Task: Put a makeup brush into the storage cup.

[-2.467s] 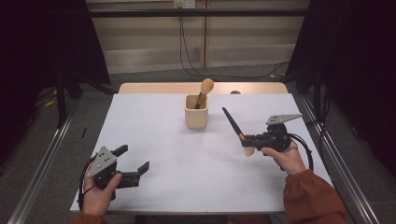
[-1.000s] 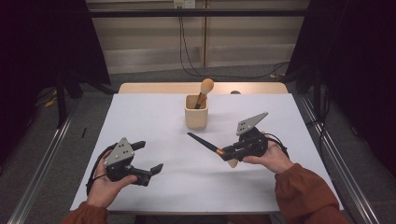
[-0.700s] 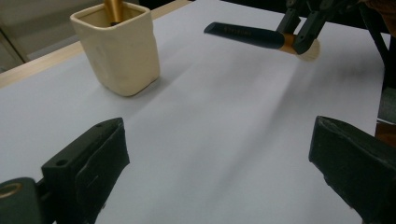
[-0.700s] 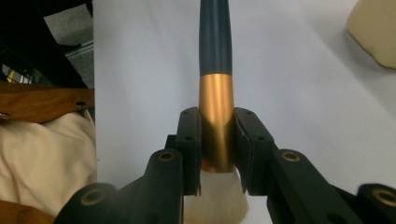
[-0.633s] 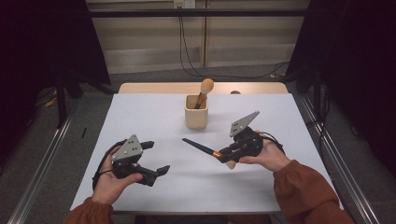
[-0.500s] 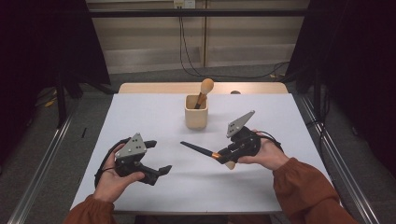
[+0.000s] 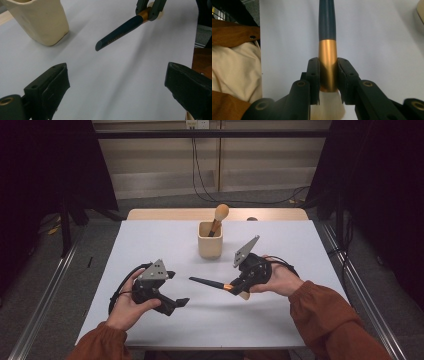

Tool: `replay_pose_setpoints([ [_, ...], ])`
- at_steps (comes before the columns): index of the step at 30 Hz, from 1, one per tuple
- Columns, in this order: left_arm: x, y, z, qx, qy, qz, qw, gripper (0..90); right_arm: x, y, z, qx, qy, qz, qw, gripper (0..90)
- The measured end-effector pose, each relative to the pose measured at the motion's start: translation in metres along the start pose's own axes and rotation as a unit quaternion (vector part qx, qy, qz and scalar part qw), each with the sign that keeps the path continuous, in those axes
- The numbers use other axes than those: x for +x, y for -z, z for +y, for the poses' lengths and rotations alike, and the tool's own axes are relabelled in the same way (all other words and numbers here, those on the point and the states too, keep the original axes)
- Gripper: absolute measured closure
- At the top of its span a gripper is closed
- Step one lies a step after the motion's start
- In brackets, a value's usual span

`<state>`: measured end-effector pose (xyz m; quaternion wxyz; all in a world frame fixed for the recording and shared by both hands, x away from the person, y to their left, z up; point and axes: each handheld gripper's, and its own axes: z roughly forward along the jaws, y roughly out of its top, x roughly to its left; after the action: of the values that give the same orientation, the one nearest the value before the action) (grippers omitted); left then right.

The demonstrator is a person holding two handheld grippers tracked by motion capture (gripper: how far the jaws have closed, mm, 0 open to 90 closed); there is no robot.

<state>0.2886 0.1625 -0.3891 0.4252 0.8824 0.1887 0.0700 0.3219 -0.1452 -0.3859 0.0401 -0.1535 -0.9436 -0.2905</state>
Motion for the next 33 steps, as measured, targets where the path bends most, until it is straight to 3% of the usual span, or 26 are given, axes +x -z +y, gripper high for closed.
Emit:
replay_pose_setpoints([
  [14,0.002,-0.019,0.008,0.045,-0.035,-0.010,0.9983,6.3,-0.003,-0.006,0.008,0.038,0.003,0.002,0.9993,73.8],
  [18,0.004,-0.024,0.013,0.053,-0.041,-0.031,0.9972,5.9,-0.005,-0.010,0.009,0.052,0.003,0.005,0.9986,73.9],
  [22,0.004,-0.031,0.020,0.066,-0.051,-0.035,0.9959,5.7,-0.005,-0.012,0.011,0.052,0.009,0.012,0.9985,73.9],
  [24,0.004,-0.034,0.024,0.082,-0.055,-0.036,0.9945,6.4,-0.005,-0.012,0.012,0.055,0.009,0.014,0.9984,73.9],
  [29,0.004,-0.039,0.030,0.095,-0.067,-0.050,0.9920,10.1,-0.007,-0.016,0.013,0.055,0.009,0.016,0.9983,73.9],
  [33,0.003,-0.046,0.034,0.110,-0.078,-0.068,0.9885,14.6,-0.004,-0.018,0.016,0.063,0.013,0.023,0.9977,73.9],
])
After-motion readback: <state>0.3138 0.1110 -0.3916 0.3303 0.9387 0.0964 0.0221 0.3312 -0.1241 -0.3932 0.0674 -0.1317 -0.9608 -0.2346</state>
